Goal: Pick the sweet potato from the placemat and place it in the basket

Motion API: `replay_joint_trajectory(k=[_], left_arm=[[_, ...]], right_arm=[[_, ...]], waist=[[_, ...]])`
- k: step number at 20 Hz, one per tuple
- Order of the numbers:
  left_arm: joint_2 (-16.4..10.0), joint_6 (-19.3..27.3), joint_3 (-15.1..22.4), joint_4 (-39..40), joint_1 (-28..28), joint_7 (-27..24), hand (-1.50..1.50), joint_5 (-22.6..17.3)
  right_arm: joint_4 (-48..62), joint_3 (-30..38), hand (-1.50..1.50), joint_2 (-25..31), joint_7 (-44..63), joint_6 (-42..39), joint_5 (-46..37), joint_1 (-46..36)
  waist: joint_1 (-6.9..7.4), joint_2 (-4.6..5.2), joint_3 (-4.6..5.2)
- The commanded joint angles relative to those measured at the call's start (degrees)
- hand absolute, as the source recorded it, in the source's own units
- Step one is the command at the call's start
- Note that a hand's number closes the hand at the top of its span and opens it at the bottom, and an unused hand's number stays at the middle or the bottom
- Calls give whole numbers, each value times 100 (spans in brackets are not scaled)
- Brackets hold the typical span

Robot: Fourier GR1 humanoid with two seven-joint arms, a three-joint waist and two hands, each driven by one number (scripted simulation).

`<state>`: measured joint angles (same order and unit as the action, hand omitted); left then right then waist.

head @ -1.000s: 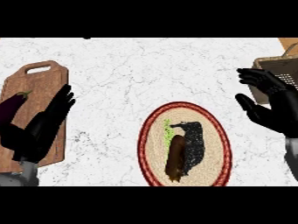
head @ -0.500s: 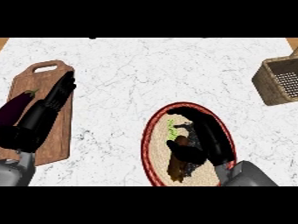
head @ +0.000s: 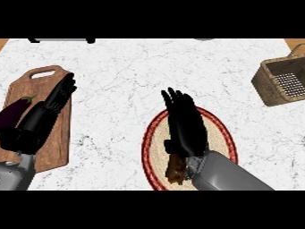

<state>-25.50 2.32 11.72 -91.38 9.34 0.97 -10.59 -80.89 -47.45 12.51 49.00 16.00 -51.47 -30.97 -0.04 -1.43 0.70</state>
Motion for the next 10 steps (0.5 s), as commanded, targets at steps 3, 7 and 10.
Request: replay_joint_trajectory(k=[3, 7, 10], left_arm=[[-46, -39, -58, 127, 74, -48, 0, 33], [98, -33, 35, 94, -2, -64, 0, 3], [105, 53, 42, 85, 119, -85, 0, 137]], right_arm=[[426, -336, -150, -591, 1852, -2393, -548, -898], [420, -101, -150, -1220, 2692, -3641, 161, -1013], [325, 200, -150, -1232, 3051, -4058, 790, -1206]], waist=[[-27, -7, 10], [9, 14, -19], [53, 29, -32]])
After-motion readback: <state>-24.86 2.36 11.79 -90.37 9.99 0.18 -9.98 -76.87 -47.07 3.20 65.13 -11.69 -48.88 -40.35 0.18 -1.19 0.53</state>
